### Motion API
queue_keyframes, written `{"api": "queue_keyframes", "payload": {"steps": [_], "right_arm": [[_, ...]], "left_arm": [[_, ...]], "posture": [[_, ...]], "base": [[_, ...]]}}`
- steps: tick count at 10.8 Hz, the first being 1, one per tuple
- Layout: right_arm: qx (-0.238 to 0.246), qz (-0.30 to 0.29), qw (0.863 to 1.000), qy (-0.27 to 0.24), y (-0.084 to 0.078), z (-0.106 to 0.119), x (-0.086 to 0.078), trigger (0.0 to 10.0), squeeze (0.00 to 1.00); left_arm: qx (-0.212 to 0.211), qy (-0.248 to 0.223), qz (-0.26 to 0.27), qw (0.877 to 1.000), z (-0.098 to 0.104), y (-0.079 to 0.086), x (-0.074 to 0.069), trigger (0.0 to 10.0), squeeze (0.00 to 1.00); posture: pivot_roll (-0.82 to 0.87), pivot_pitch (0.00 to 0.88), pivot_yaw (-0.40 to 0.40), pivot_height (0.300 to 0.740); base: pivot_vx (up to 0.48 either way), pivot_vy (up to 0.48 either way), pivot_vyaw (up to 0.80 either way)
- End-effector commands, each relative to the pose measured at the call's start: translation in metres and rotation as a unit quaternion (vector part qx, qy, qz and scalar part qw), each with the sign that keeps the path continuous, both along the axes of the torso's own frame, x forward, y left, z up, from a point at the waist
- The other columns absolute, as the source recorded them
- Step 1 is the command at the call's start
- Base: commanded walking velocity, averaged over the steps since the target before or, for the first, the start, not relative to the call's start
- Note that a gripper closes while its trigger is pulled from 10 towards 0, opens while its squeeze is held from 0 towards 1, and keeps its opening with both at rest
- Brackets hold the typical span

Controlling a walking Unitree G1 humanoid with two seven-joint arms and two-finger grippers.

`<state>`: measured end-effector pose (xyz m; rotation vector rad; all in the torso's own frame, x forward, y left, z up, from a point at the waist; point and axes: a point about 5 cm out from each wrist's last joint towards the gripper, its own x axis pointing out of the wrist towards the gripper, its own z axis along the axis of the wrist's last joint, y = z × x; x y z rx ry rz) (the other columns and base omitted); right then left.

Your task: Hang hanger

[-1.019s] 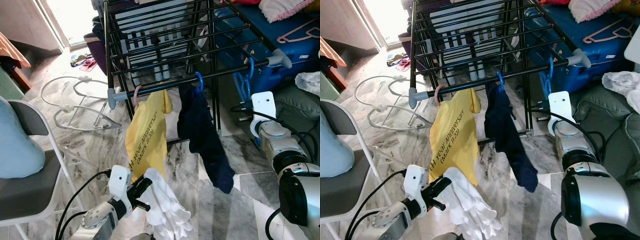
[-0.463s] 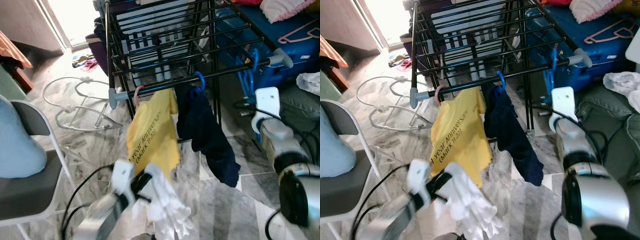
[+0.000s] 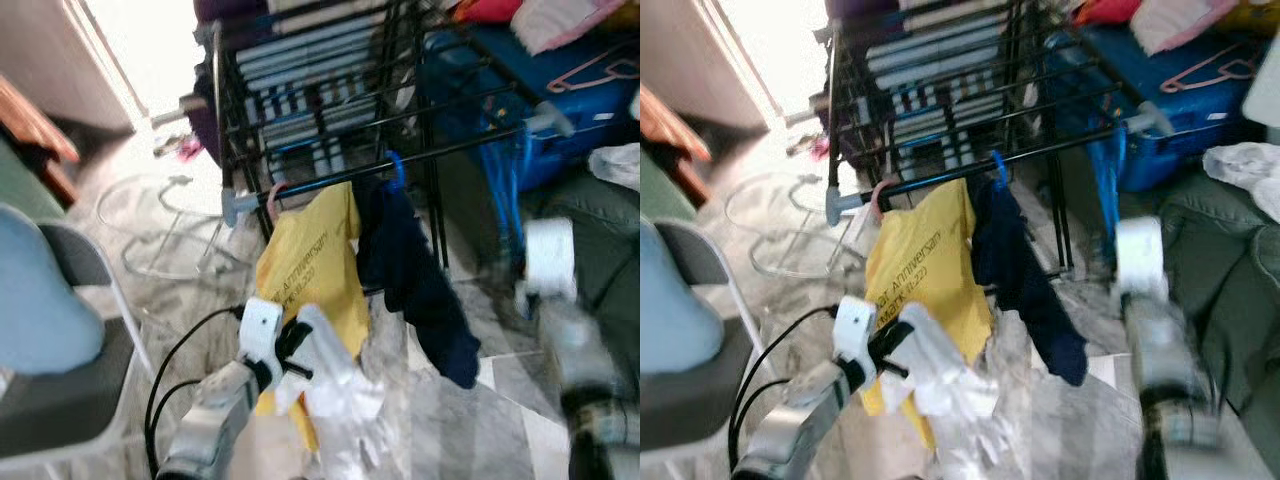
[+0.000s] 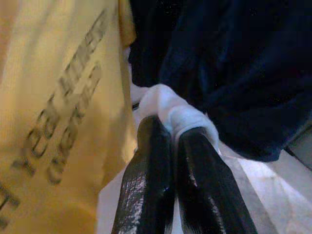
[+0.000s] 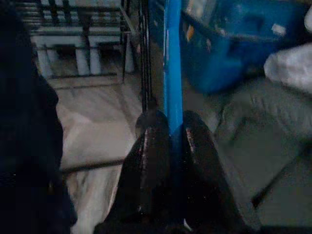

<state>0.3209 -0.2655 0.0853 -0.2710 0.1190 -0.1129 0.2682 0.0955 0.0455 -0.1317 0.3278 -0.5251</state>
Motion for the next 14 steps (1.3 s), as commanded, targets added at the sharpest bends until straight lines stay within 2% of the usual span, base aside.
{"api": "queue_keyframes", "payload": {"steps": [1, 2, 5, 6, 8, 10, 11, 12, 14], "right_arm": [[-0.004, 0.02, 0.999, -0.029, 0.013, 0.005, 0.0, 10.0, 0.0], [-0.002, 0.017, 0.999, -0.031, 0.016, 0.0, -0.008, 10.0, 0.0], [-0.059, 0.044, 0.997, -0.02, 0.03, -0.005, -0.018, 10.0, 0.0], [-0.073, 0.073, 0.994, -0.024, 0.04, -0.003, -0.019, 10.0, 0.0], [-0.023, 0.095, 0.995, -0.024, 0.068, -0.004, -0.014, 10.0, 0.0], [0.021, 0.102, 0.994, 0.019, 0.09, -0.025, -0.02, 10.0, 0.0], [0.019, 0.117, 0.992, 0.045, 0.097, -0.037, -0.024, 10.0, 0.0], [0.026, 0.104, 0.992, 0.065, 0.096, -0.044, -0.024, 10.0, 0.0], [0.042, 0.091, 0.991, 0.084, 0.095, -0.046, -0.016, 10.0, 0.0]], "left_arm": [[0.016, -0.019, 0.014, 1.0, 0.003, 0.009, 0.008, 10.0, 0.0], [0.015, -0.019, 0.022, 0.999, 0.002, 0.011, 0.011, 10.0, 0.0], [-0.001, -0.024, 0.052, 0.998, 0.004, 0.018, 0.018, 10.0, 0.0], [0.003, -0.031, 0.057, 0.998, 0.004, 0.019, 0.021, 10.0, 0.0], [-0.007, -0.036, 0.107, 0.994, 0.006, 0.031, 0.024, 10.0, 0.0], [-0.012, -0.025, 0.155, 0.987, -0.006, 0.04, 0.014, 10.0, 0.0], [-0.012, -0.021, 0.165, 0.986, -0.013, 0.039, 0.006, 10.0, 0.0], [-0.012, -0.025, 0.172, 0.985, -0.013, 0.038, 0.003, 10.0, 0.0], [-0.005, -0.036, 0.192, 0.981, -0.013, 0.047, -0.003, 10.0, 0.0]], "posture": [[-0.18, 0.0, 0.232, 0.74], [-0.19, 0.0, 0.236, 0.74], [-0.21, 0.0, 0.248, 0.74], [-0.21, 0.0, 0.236, 0.74], [-0.18, 0.0, 0.185, 0.74], [-0.15, 0.0, 0.126, 0.74], [-0.12, 0.0, 0.08, 0.74], [-0.1, 0.0, 0.038, 0.74], [-0.04, 0.0, -0.051, 0.74]], "base": [[0.0, 0.0, 0.0], [0.0, 0.0, 0.0], [0.0, 0.0, 0.0], [0.0, 0.0, 0.0], [0.0, 0.0, 0.0], [0.0, 0.0, 0.0], [0.0, 0.0, 0.0], [0.0, 0.0, 0.0], [0.0, 0.0, 0.0]]}}
